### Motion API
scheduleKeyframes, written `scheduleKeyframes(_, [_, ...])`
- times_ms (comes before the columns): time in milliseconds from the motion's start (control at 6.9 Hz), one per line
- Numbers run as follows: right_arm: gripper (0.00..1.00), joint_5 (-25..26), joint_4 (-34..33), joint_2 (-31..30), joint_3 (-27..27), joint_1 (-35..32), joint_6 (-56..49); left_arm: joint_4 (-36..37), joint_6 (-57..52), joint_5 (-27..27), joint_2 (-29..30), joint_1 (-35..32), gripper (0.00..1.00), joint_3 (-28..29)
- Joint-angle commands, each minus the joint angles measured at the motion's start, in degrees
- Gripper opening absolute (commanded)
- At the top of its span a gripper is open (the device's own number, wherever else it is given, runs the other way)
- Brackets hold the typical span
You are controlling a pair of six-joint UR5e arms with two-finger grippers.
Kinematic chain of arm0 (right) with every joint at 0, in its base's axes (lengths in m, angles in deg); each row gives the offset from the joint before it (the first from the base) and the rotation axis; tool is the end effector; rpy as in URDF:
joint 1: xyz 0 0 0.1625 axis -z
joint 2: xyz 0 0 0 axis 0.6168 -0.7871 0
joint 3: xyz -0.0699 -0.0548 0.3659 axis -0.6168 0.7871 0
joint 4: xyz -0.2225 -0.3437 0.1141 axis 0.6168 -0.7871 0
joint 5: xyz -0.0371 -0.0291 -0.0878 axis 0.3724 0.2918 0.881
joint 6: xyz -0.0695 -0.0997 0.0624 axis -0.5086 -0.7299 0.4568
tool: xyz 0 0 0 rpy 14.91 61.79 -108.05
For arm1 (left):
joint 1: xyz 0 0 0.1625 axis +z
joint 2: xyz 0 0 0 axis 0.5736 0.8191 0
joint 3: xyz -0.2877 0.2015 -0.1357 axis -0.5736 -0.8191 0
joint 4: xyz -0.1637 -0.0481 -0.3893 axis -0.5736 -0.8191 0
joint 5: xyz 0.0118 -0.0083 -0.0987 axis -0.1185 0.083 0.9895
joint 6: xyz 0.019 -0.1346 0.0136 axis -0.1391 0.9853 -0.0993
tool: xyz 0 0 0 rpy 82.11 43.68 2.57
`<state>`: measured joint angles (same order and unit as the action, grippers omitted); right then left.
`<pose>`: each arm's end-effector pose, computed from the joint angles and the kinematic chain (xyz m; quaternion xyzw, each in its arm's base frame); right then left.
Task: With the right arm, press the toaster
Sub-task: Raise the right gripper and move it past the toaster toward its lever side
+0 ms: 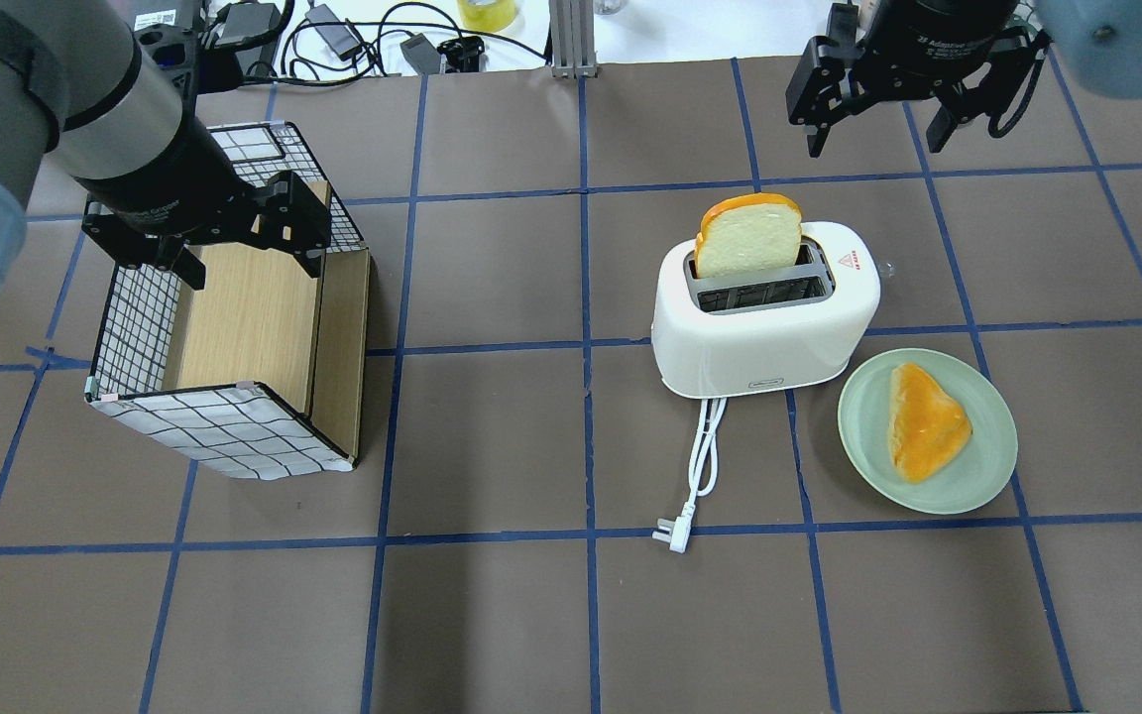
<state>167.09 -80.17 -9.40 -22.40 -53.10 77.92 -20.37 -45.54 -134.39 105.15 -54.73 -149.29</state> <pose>0.1393 -0.5401 0.4356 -0.0233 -0.9984 0.0479 0.0172 -0.1286 -0.4729 0.4086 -0.0417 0.9986 -0.0309 0.0080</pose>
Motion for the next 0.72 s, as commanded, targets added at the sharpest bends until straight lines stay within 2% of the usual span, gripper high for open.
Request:
scheduleKeyframes(0, [0.59, -0.10, 0.05, 0.06, 0.33, 0.12, 0.20, 0.00, 0.00, -0.01, 0.00, 0.00, 1.00, 0.00])
scheduleKeyframes(145, [0.24, -0.10, 0.05, 0.06, 0.41, 0.38, 0.47, 0.00, 0.00, -0.01, 0.00, 0.00, 1.00, 0.00])
scheduleKeyframes(290, [0.04, -0.97, 0.40, 0.15, 1.20, 1.43, 0.29, 0.00, 0.00, -0.01, 0.00, 0.00, 1.00, 0.00])
scheduleKeyframes(580, [0.00, -3.87, 1.02, 0.68, 2.00, 4.76, -3.30, 0.00, 0.00, -0.01, 0.00, 0.00, 1.00, 0.00])
